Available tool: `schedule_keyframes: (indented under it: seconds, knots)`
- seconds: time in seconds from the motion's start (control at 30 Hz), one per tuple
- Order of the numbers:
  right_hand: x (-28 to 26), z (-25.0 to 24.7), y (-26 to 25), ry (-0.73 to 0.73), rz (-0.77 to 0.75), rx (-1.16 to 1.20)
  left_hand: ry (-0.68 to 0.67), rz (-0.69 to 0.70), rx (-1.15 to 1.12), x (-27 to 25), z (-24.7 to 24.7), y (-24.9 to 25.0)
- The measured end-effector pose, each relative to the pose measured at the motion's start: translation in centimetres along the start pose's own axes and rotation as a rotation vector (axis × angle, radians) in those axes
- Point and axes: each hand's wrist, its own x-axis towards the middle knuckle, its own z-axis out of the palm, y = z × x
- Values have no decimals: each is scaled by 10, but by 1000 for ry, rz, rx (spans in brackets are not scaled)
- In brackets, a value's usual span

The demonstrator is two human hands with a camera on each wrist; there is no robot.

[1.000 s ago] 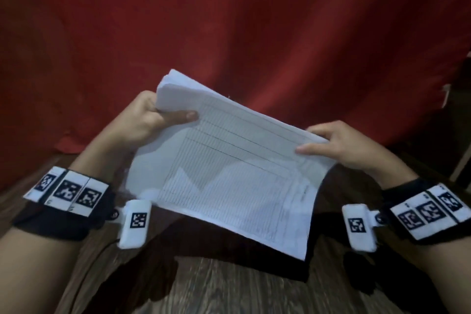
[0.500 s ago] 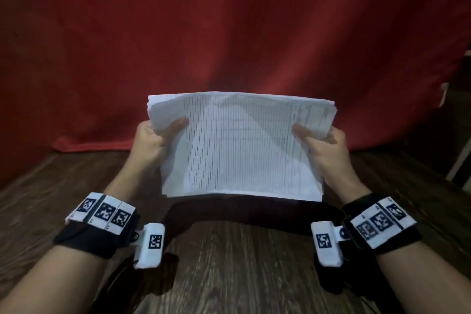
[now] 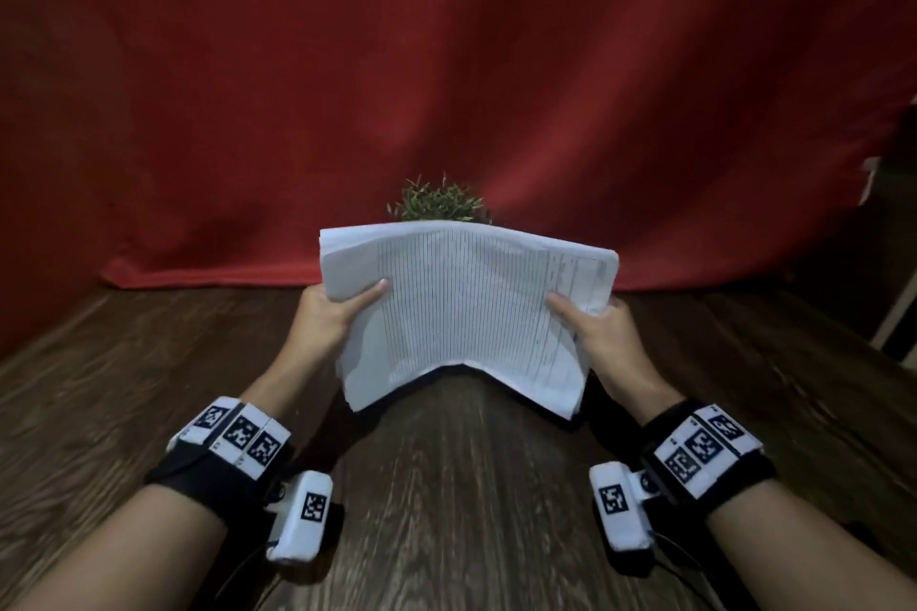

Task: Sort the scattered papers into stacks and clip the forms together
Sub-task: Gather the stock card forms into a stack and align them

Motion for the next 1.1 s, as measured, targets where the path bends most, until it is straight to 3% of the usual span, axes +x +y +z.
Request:
schedule_keyframes:
  seconds: [0.07,0.17,0.23,0.3,0.37,0.4,0.47,0.5,0.6,0.67,0.73,0.87,1.0,1.1]
  knots:
    - [-4,0,2,-26,29,29,-5,-34,-30,-1,0,1]
    - [-5,-5,10,-115,72,-83,-97,-154,0,-4,-7,-9]
    - [-1,-9,0,-125,34,-166,-85,-168,10,-1,-14,-5]
    - [5,-11,-24,-124,-50,-283,36,-80,161,6,-21,9]
    - [10,-10,-56,-170,-145,-401,175,135,516,10,-26,30]
    - [12,-7,-74,-209,-191,-481,161,274,652,8,-24,44]
    - [9,4,-115,-304,-283,-658,-48,498,849,-1,-10,78]
    - [7,11,-135,-350,-326,-729,-176,545,913,-6,1,96]
    - [-8,35,-189,-443,-423,-870,-446,417,823,-14,24,140]
    - [-17,45,-213,-474,-497,-969,-498,305,633,-11,30,152]
    - [-18,45,-229,-433,-566,-1003,-482,292,487,-12,32,152]
    - [2,13,-226,-239,-555,-766,-420,266,173,-15,25,134]
    - [7,1,-173,-334,-172,1,-342,211,-60,-17,25,102]
    - [-5,19,-129,-246,-116,156,-275,140,-85,-21,41,84]
